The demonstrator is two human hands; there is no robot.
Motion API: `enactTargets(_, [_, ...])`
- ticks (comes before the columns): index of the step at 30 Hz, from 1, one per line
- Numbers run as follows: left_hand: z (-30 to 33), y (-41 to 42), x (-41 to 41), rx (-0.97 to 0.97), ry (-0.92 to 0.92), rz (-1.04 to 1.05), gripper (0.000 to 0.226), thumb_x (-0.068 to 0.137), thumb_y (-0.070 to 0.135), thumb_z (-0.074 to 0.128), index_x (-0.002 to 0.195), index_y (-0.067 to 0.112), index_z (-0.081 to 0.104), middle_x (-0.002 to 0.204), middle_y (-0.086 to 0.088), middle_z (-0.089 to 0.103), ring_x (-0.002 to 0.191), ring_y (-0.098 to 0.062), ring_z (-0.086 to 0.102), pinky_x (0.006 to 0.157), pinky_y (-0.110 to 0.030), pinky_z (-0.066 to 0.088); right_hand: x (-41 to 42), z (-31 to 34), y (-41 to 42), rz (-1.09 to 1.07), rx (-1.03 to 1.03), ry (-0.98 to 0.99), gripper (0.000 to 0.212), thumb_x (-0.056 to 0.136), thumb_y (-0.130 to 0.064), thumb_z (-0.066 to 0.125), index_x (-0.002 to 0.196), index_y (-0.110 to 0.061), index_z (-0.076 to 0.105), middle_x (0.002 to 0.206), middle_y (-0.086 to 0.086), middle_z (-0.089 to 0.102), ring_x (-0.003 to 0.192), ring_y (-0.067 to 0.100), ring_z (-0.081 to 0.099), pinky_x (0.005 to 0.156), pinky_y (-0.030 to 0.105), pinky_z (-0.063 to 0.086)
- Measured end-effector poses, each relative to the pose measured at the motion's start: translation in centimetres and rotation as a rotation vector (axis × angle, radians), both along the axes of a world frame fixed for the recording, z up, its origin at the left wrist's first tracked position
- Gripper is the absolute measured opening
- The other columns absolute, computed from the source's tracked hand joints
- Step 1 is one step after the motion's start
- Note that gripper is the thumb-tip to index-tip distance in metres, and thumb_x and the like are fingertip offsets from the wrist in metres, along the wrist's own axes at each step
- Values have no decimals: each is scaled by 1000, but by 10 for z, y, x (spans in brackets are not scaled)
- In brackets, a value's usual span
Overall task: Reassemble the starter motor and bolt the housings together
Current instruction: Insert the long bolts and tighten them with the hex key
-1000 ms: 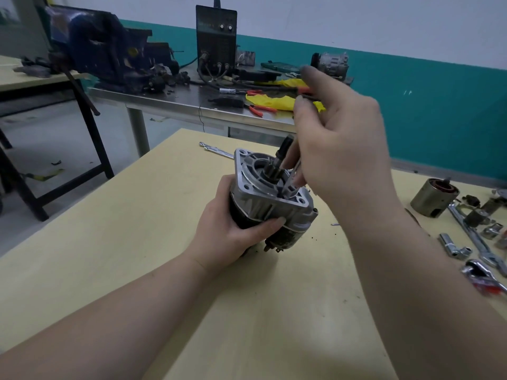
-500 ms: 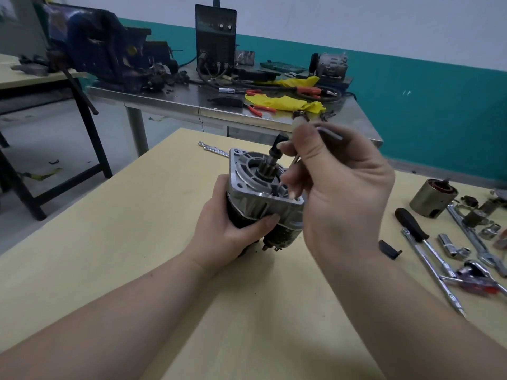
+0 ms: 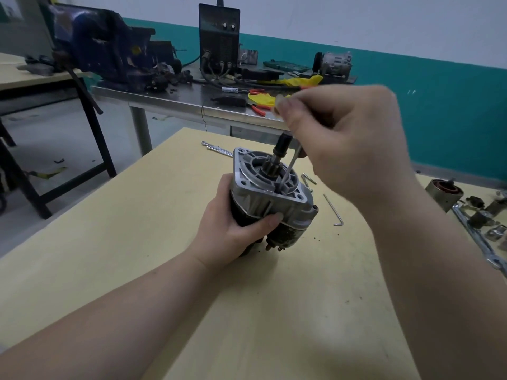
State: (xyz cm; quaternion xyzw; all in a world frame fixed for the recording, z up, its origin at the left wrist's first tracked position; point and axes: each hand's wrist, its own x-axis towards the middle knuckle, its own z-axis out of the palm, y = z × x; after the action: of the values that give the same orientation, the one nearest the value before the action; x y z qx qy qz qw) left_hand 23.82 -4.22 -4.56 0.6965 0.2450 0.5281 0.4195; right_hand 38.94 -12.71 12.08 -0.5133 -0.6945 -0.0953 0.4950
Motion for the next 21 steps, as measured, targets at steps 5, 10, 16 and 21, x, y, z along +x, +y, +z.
enactTargets(5, [2,-1,0,-2,-10,-11,67,73,70,89,128,60,53,130,22,72,122,-1,68,90,-11,54,4,15,9,8,-327,336,32,102,-10,55,124,-24,74,70,-3,74,38,17,59,39,26,44])
enactTargets(10, [3,-2,0,4,0,-5,62,76,54,91,125,60,54,126,25,73,117,2,69,86,-8,53,11,2,-3,424,-468,734,17,106,-18,61,110,-8,74,81,20,76,50,25,66,42,25,51])
enactTargets(16, [3,-2,-2,4,-6,-17,62,74,60,91,125,61,55,127,21,74,119,-1,69,90,-11,54,22,-17,-6,762,-494,867,20,91,-14,67,110,-6,67,84,17,69,61,19,67,52,22,53])
enactTargets(21, [3,-2,-1,-3,-15,-8,65,71,72,89,125,61,55,127,21,74,119,-1,70,89,-12,54,7,-42,-6,516,-130,796,14,95,-10,74,97,-7,60,82,18,73,57,25,69,49,30,54])
